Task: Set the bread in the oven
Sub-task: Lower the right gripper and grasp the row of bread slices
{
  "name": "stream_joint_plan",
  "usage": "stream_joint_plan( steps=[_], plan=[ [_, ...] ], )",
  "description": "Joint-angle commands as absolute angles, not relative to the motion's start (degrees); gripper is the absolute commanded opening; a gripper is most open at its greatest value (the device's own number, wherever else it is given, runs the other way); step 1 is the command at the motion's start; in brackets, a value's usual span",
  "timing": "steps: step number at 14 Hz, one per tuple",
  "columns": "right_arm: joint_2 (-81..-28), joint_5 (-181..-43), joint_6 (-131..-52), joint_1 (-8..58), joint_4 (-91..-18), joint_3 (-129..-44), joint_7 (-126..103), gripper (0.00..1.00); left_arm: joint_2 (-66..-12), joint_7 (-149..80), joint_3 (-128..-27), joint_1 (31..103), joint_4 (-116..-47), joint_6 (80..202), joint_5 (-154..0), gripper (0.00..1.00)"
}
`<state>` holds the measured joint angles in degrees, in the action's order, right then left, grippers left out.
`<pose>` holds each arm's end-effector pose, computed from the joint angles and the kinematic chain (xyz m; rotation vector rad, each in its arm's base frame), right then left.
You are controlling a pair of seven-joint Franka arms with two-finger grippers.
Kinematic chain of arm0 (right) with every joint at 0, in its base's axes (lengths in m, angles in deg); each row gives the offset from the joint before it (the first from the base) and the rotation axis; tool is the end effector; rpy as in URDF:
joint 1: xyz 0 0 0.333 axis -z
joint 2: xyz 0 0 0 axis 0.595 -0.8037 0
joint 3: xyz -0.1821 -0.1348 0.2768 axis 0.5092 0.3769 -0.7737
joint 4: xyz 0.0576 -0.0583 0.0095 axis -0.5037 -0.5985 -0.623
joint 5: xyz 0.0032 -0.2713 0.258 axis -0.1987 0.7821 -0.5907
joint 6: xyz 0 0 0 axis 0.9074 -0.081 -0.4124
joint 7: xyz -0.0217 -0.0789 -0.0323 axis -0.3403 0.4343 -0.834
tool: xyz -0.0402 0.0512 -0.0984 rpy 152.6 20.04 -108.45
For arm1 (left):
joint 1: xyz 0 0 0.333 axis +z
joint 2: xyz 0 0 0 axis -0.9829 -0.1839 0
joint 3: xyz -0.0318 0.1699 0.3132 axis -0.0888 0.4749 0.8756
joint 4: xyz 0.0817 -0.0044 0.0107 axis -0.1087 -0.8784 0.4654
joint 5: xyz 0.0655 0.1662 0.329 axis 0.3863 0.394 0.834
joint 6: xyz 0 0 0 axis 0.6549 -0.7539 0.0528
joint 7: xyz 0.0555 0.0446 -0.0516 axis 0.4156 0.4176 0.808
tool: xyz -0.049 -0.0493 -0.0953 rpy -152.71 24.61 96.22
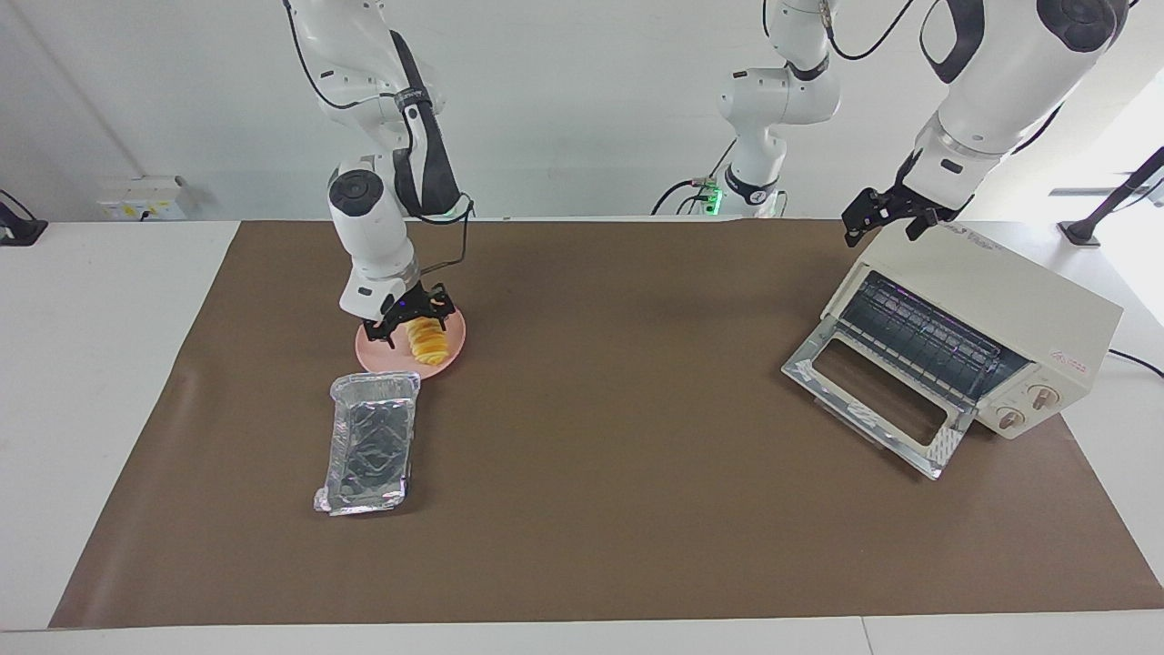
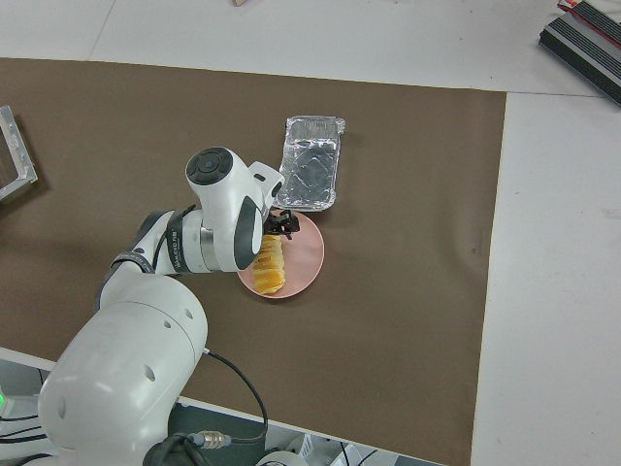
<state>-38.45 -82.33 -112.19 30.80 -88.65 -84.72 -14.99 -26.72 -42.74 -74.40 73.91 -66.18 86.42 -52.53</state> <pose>0.4670 0.0900 0.3632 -3.0739 -0.5937 -0.0232 0.5045 -0.0494 0.6340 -3.1261 -0.0528 0.2244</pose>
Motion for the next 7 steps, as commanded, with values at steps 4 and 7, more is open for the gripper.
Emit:
stream_joint_plan(
  steps=[4, 7],
  plan=[
    [-38.34, -82.33, -114.59, 30.8, -90.42, -85.0, -13.86, 1.0, -25.11, -42.87, -74.6, 74.57, -67.89, 86.73, -53.23, 1.0],
    [-38.26, -82.33, -116.43, 30.8, -91.56, -84.91, -14.38, 0.88, -25.11, -42.87, -74.6, 74.48, -67.89, 86.73, -53.23, 1.0]
  ],
)
